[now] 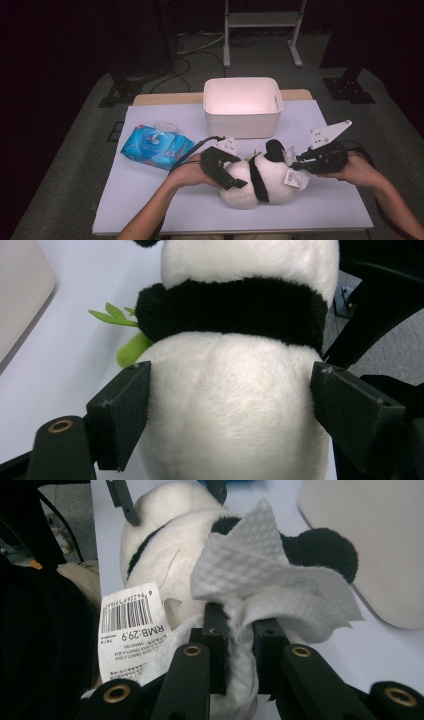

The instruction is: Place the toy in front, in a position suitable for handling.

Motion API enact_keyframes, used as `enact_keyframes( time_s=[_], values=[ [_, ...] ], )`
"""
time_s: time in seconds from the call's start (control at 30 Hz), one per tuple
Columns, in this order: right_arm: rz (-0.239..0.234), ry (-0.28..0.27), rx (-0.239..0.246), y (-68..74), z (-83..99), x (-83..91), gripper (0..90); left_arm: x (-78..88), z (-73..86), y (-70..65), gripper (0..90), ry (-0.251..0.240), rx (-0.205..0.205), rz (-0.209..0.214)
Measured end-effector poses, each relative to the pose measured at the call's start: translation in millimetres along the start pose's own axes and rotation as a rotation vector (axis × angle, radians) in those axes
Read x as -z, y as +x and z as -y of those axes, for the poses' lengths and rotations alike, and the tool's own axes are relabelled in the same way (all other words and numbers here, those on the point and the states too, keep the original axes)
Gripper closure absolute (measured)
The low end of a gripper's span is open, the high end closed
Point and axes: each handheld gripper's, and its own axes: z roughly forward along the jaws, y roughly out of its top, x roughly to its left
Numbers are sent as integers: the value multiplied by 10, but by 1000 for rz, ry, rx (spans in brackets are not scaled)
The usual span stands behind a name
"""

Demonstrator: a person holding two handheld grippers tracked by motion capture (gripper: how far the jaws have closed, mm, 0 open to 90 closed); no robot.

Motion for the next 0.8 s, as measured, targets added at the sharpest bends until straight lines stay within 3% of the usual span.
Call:
enact_keyframes(
  time_s=[0.33, 0.43, 0.8],
  values=[
    [-6, -13, 26, 17, -91, 47, 796, -30, -23, -33, 203, 3, -12, 3],
    [-3, 4, 40, 30, -123, 23, 795, -44, -48, -37, 202, 15, -18, 1],
    [-27, -29, 44, 55, -106, 21, 793, -79, -74, -77, 201, 11, -32, -1]
  ],
)
